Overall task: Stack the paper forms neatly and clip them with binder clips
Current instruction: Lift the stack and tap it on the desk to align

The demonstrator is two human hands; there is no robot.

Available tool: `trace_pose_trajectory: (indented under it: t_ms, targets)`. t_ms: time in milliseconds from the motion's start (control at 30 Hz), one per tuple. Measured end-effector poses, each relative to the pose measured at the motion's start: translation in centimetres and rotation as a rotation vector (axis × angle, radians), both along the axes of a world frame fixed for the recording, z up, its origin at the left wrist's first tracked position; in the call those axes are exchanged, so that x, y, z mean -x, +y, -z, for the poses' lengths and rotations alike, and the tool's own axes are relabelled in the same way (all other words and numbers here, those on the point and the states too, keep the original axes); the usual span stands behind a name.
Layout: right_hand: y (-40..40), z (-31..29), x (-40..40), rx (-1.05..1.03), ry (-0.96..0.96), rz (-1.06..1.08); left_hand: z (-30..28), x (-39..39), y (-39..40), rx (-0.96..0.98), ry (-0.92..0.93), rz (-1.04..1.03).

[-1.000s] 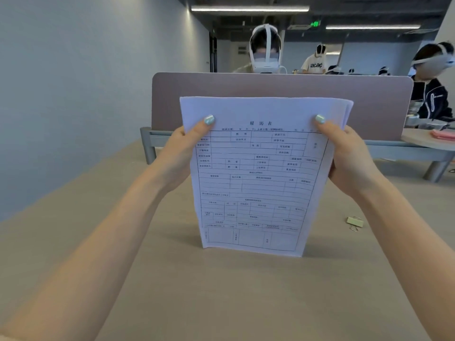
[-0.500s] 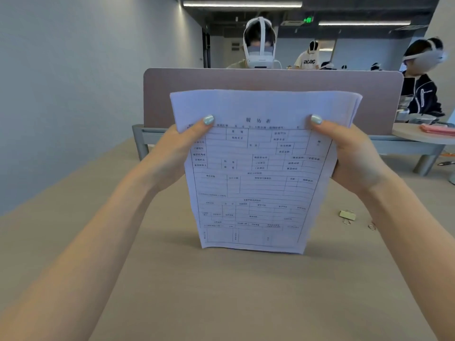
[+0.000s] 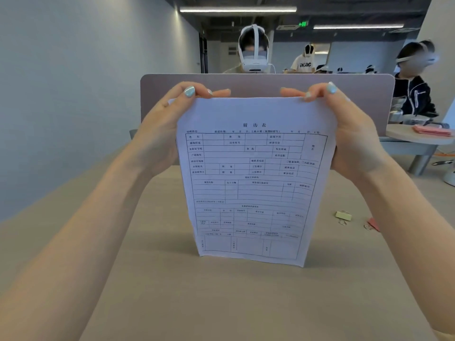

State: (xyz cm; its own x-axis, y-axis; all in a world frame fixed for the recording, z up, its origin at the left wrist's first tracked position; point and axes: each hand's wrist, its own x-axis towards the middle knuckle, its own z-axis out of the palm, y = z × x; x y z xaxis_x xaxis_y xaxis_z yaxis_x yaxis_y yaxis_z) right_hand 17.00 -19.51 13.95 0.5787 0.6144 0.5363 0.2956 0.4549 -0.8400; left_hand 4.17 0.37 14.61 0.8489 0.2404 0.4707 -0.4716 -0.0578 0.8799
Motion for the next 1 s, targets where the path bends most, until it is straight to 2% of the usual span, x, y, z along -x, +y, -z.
trace_pose_trajectory:
  t_ms: [300, 400, 533, 633, 833, 1000]
  targets:
    - [-0.4, 0.4, -0.3, -0.052, -0.007, 0.055, 1.1, -1.1, 0.7, 0.014, -0.006, -0.163]
    - [-0.5, 2.4, -0.5, 0.034, 0.072, 0.061, 3.2, -1.6, 1.1, -0.002, 0.072, -0.141]
    - [-0.3, 7.6, -0.5, 0.156, 0.17, 0.214, 7.4, -1.8, 0.5, 0.026, 0.223, -0.115]
    - [-0.1, 9.1, -0.5, 0.172, 0.185, 0.281, 9.1, -2.0, 0.1, 0.044, 0.279, -0.124]
    - [0.5, 4.9, -0.9, 0.03, 0.12, 0.247, 5.9, -2.3, 0.8, 0.074, 0.145, -0.096]
    - [0.8, 3.8, -1.2, 0.032, 0.106, 0.218, 4.7, -2.0, 1.5, 0.104, 0.107, -0.065]
